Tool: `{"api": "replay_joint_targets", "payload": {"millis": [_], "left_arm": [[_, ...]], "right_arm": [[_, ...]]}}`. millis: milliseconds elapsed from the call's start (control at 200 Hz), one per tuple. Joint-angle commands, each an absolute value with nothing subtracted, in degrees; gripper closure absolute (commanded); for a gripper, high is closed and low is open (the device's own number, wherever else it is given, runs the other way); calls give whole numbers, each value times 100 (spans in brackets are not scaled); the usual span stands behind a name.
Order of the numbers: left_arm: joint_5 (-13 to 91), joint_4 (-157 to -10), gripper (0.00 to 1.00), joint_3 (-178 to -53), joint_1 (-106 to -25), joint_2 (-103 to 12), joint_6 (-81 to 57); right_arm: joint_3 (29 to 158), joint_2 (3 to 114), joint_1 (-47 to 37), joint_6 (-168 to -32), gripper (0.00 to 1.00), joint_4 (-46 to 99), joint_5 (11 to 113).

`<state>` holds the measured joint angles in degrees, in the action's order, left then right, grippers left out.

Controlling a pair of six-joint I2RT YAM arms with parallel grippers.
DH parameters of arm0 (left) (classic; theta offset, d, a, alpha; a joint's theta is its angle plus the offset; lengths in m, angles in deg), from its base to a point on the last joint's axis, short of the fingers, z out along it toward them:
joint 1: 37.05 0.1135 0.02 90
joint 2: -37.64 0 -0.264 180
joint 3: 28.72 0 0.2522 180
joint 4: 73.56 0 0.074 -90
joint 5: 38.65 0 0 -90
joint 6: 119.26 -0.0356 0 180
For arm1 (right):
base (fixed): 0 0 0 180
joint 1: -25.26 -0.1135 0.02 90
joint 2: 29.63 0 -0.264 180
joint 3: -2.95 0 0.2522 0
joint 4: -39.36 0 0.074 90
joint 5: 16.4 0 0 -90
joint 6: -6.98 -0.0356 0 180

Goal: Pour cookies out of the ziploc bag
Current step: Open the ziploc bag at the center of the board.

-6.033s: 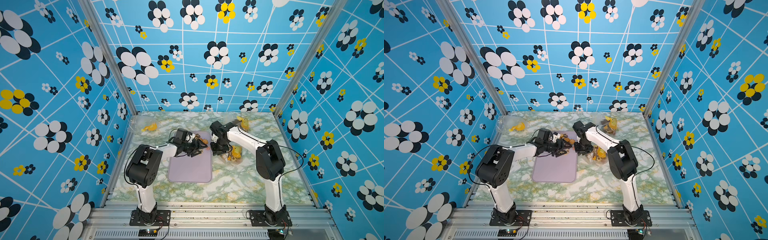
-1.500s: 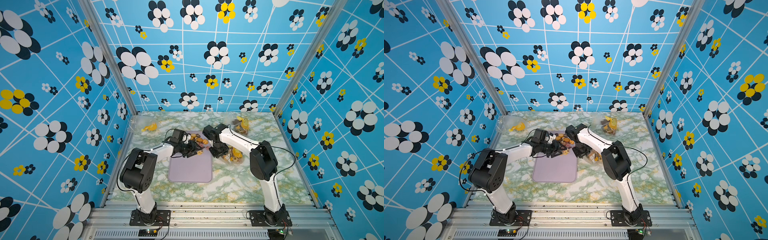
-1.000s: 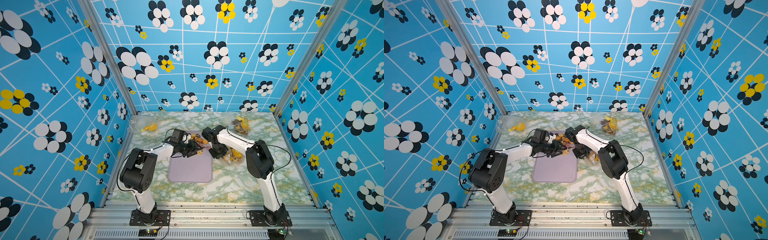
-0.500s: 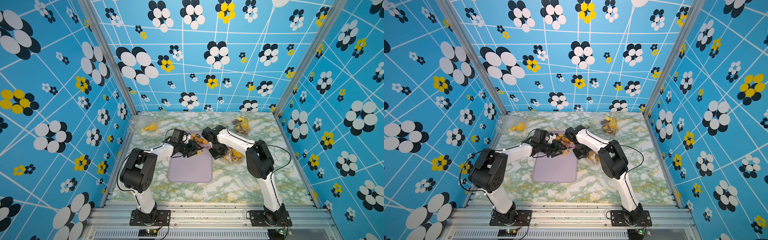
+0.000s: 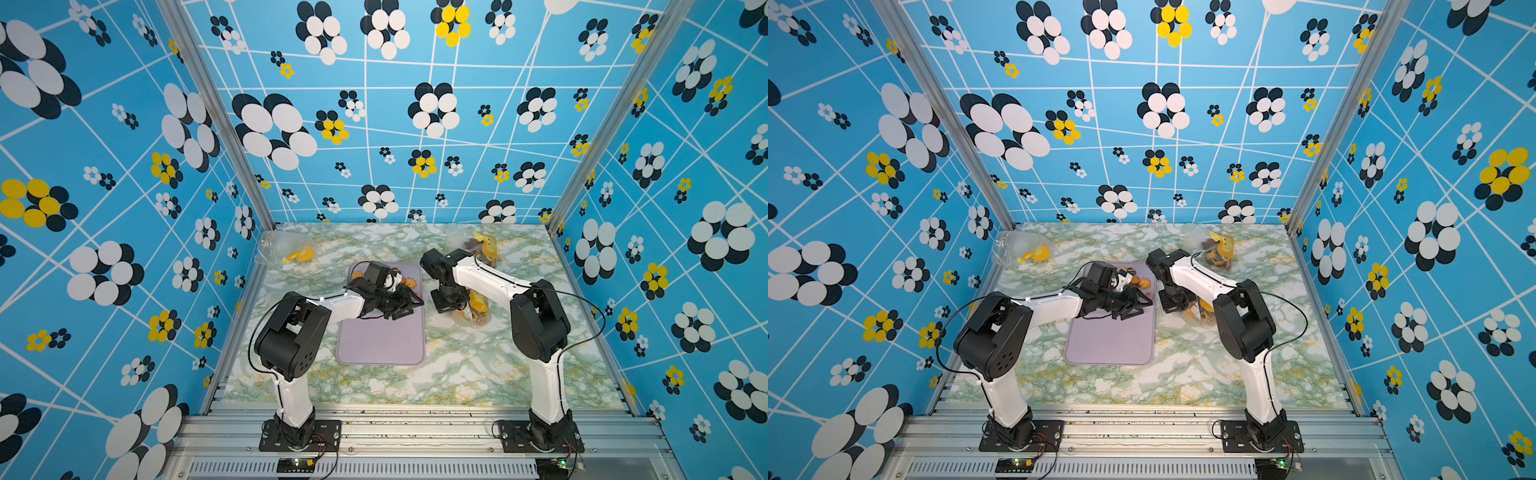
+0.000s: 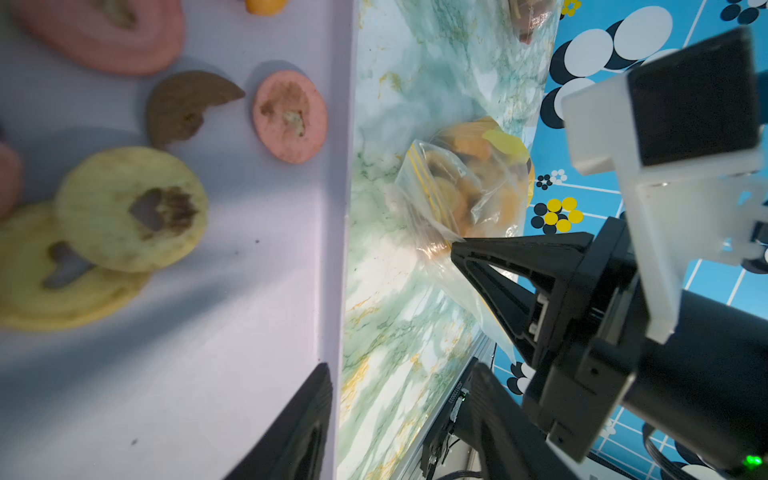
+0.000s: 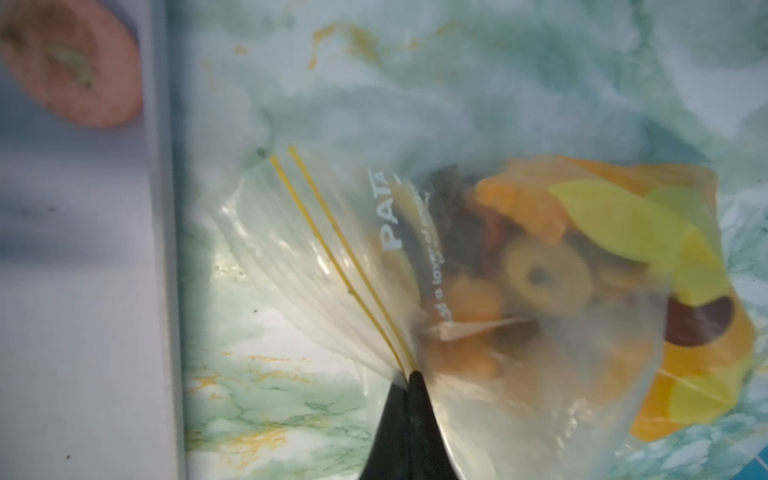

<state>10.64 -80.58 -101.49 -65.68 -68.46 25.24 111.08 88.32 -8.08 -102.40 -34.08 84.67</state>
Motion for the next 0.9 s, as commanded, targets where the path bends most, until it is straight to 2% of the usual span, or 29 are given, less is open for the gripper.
{"api": "replay_joint_targets", "payload": {"millis": [0, 460, 660, 894], "left_arm": [[1084, -7799, 44, -10296, -6622, -7036, 2687], [926, -7164, 45, -10900, -6903, -7877, 3161], [857, -7031, 53, -11061, -6966, -8072, 3295], [818, -7019, 54, -11217, -7036, -8213, 3332]], "right_arm": [[10905, 8536, -707, -10592, 100, -3008, 8314], [10649, 8340, -536, -10799, 100, -2718, 7900], [10564, 8287, -498, -10834, 100, -2652, 7826], [10542, 8269, -472, -10847, 100, -2618, 7757]]}}
